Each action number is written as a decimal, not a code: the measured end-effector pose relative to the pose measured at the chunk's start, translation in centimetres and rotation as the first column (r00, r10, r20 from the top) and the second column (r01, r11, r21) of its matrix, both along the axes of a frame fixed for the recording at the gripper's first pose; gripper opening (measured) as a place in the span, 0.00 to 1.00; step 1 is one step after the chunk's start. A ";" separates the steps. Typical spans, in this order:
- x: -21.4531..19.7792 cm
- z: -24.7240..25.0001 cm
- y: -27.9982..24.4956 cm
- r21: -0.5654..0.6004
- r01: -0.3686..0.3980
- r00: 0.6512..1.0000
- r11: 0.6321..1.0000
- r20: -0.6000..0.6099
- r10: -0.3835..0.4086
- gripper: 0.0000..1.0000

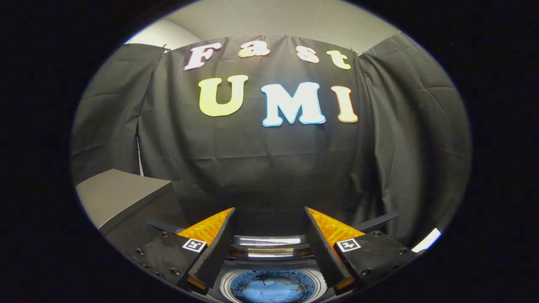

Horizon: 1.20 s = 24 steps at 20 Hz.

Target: Put the clothes into the washing machine and then close the washing machine lid.

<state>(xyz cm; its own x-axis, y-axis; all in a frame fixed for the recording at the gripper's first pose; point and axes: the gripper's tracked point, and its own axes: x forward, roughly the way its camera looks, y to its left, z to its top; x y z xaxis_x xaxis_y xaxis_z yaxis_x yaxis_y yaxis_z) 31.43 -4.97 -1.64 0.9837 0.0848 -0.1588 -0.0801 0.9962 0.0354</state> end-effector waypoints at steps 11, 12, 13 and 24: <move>-3.2 -1.6 -0.2 -0.006 -0.008 1.000 1.000 -0.027 0.008 0.96; -3.5 -1.7 -0.2 -0.006 -0.011 1.000 1.000 -0.030 0.010 0.96; -4.0 -2.0 -0.2 -0.005 -0.013 0.999 1.000 -0.035 0.013 0.96; -8.2 -7.0 1.2 -0.008 -0.063 0.991 0.998 -0.118 0.061 0.96</move>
